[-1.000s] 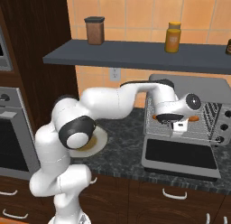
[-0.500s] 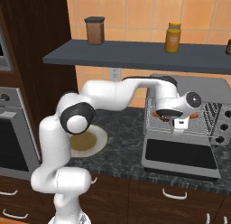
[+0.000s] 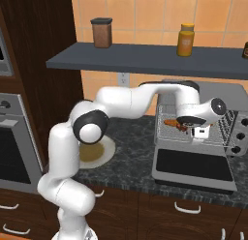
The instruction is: Pick up the kebab skewer and baguette bread, and place them inside the toaster oven. Close the toaster oven door and start by setting the timer.
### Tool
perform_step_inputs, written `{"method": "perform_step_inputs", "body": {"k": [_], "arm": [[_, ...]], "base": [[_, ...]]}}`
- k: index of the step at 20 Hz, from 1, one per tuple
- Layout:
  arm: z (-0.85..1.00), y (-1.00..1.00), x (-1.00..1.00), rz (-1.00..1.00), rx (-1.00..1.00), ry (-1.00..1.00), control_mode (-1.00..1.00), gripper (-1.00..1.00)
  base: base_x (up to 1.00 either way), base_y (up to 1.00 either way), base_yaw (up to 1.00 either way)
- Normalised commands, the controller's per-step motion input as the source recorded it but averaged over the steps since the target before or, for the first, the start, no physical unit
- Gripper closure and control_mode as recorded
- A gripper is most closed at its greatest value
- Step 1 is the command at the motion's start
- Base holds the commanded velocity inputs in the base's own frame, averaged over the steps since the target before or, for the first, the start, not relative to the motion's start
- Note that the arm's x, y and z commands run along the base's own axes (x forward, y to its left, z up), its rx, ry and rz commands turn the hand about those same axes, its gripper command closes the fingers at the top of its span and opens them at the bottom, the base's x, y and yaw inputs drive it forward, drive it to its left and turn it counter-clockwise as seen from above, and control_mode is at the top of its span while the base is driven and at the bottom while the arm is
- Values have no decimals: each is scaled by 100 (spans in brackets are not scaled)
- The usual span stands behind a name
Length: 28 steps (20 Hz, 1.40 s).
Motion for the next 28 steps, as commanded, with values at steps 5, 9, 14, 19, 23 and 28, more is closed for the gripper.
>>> {"method": "perform_step_inputs", "body": {"k": [5,9,14,19,23,28], "arm": [[0,0,0,0,0,1,-100,-100],[17,-1,-28,0,0,1,-100,-100],[4,-3,-61,1,-10,0,-100,-100],[2,19,-69,22,-34,-1,-100,-100],[0,51,-48,29,-39,-4,-100,-100],[-2,9,-26,33,-31,-10,-100,-100]], "base": [[0,0,0],[0,0,0],[0,0,0],[0,0,0],[0,0,0],[0,0,0]]}}
